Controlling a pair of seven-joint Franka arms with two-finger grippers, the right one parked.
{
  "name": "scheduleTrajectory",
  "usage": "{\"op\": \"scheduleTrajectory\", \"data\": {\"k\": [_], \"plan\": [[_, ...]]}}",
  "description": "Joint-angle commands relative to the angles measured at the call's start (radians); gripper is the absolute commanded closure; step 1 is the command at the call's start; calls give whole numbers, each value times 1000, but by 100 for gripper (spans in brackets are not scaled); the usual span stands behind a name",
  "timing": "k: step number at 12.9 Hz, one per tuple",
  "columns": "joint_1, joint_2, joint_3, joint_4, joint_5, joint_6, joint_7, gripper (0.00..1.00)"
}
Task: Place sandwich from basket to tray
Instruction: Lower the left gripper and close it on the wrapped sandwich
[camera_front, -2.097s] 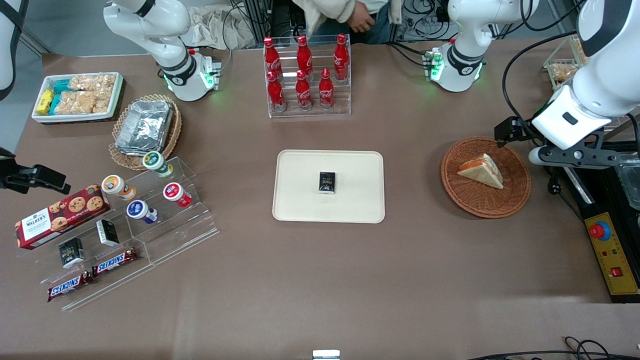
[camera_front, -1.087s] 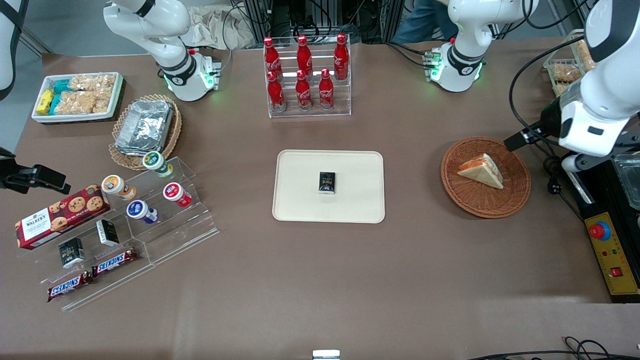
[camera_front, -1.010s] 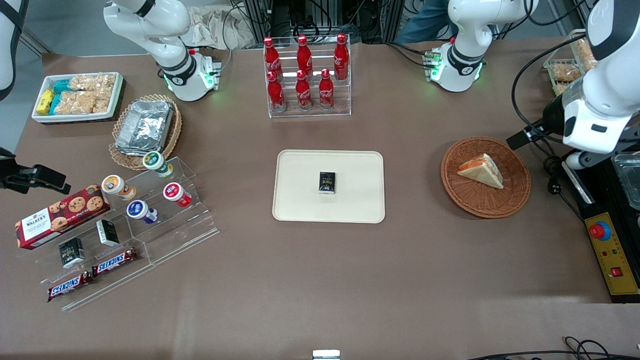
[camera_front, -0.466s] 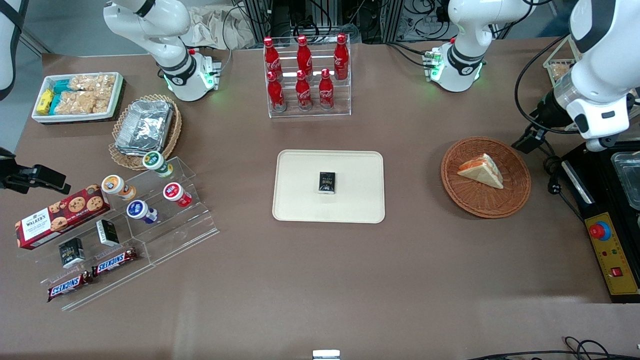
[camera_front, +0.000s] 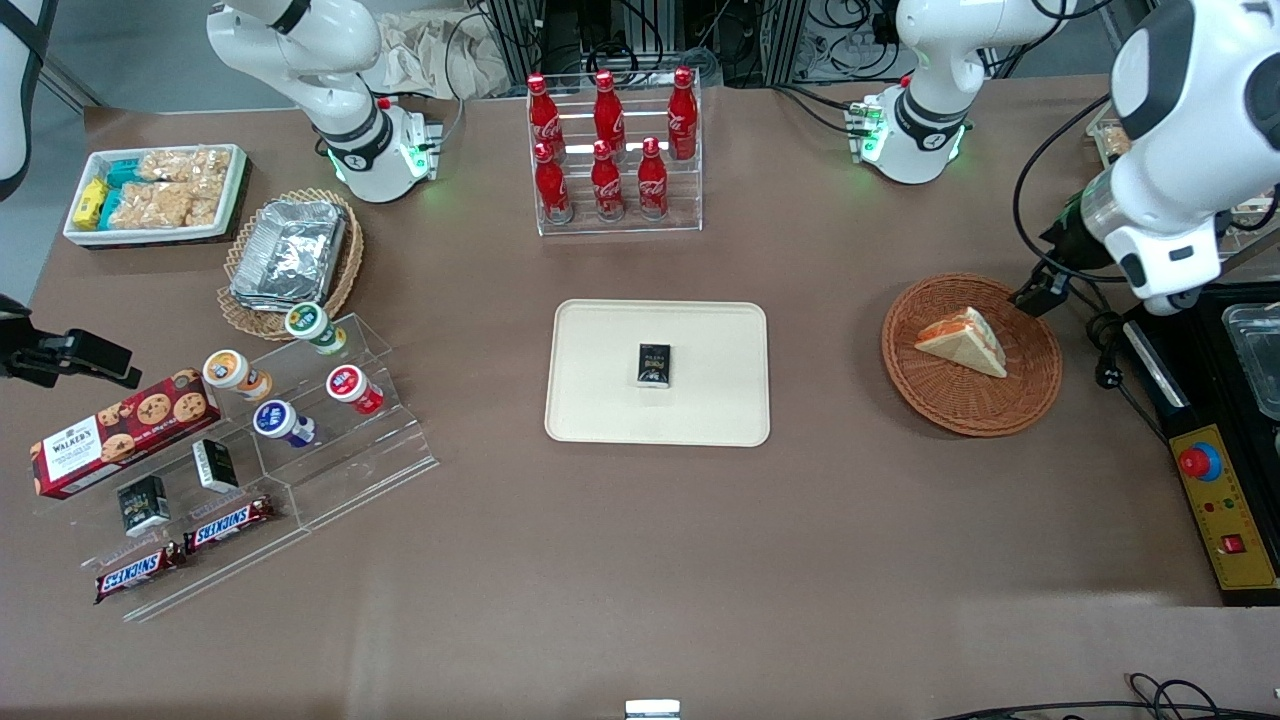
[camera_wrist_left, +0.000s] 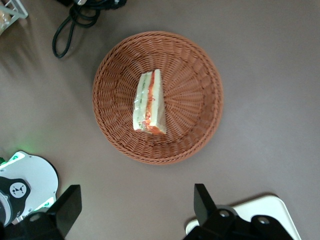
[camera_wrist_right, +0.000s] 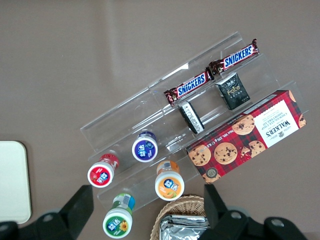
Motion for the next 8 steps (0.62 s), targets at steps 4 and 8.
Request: {"op": "scheduleTrajectory", "data": {"k": [4, 8], "plan": [[9, 107, -11, -145, 95, 174, -128, 0], [15, 151, -5, -227, 94, 285, -142, 0]]}}
